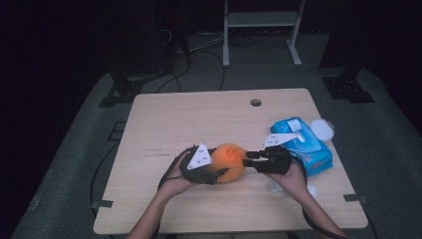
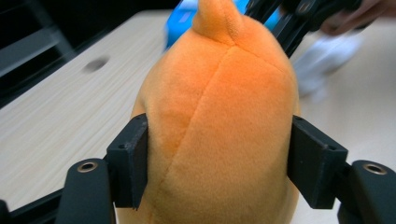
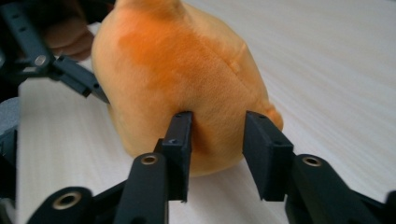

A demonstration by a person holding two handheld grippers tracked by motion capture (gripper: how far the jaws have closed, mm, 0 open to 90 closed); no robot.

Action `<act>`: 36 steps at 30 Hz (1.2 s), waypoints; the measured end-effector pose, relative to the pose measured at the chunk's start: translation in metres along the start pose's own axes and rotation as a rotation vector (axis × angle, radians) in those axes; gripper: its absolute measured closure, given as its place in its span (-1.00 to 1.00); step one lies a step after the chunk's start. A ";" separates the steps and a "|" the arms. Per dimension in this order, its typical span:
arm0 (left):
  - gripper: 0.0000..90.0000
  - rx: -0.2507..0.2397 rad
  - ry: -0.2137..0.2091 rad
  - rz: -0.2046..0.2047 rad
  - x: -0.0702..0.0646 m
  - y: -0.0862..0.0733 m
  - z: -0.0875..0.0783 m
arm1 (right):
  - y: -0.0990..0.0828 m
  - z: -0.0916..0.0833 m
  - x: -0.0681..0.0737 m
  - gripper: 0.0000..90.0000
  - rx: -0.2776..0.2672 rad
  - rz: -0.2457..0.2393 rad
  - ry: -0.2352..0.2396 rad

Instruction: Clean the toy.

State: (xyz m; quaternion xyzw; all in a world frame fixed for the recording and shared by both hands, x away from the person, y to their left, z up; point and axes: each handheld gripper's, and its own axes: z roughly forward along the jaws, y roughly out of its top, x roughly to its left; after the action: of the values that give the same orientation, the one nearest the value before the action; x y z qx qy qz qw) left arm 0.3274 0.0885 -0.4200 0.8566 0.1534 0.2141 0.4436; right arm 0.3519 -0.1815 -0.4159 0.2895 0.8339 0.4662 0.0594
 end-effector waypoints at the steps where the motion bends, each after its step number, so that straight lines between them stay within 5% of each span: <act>1: -0.39 0.021 0.001 -0.006 -0.003 -0.003 0.005 | -0.001 0.004 -0.004 0.22 0.022 0.004 0.007; 2: -0.45 0.017 -0.016 -0.017 -0.005 -0.004 0.006 | -0.003 0.007 -0.009 0.20 0.038 0.029 0.027; 6: -0.56 0.077 -0.043 0.044 -0.017 0.005 0.003 | -0.011 -0.008 -0.013 0.14 -0.006 0.099 0.075; 11: -0.60 0.096 -0.137 0.084 -0.040 0.015 -0.008 | -0.009 -0.024 -0.001 0.05 -0.052 0.124 0.137; 13: -0.61 0.106 -0.175 0.083 -0.048 0.015 -0.011 | -0.011 -0.022 0.006 0.03 -0.031 0.135 0.167; 15: -0.61 0.103 -0.271 0.060 -0.051 0.016 -0.017 | -0.014 -0.017 0.011 -0.01 0.017 0.121 0.159; 17: -0.61 0.067 -0.319 0.021 -0.045 0.018 -0.025 | -0.020 -0.014 0.015 0.00 0.050 0.087 0.160; 18: -0.61 0.046 -0.322 -0.004 -0.042 0.018 -0.027 | -0.024 -0.015 0.016 -0.01 0.057 0.078 0.156; 21: -0.72 0.015 -0.234 -0.052 -0.023 0.016 -0.026 | -0.030 -0.018 0.017 -0.03 0.066 0.039 0.155; 24: -0.75 0.019 -0.219 -0.099 -0.007 0.009 -0.016 | -0.035 -0.021 0.020 -0.06 0.080 -0.012 0.154; 25: -0.75 0.039 -0.225 -0.113 -0.004 0.004 -0.011 | -0.036 -0.022 0.020 -0.09 0.084 -0.022 0.153; 28: -0.69 0.040 -0.339 -0.191 -0.002 -0.011 0.002 | -0.040 -0.020 0.016 -0.16 0.097 -0.010 0.170; 32: -0.31 -0.028 -0.348 -0.190 -0.006 -0.018 0.001 | -0.043 -0.014 0.016 0.19 0.118 -0.001 0.198; 36: -0.20 -0.096 -0.336 -0.224 -0.001 -0.016 -0.005 | -0.035 -0.015 0.017 0.45 0.093 -0.005 0.191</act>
State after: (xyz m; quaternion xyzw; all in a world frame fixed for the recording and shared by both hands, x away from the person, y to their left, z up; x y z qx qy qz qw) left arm 0.3224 0.1006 -0.4313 0.8357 0.1612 0.0247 0.5244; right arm 0.3172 -0.1978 -0.4333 0.2444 0.8572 0.4520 -0.0327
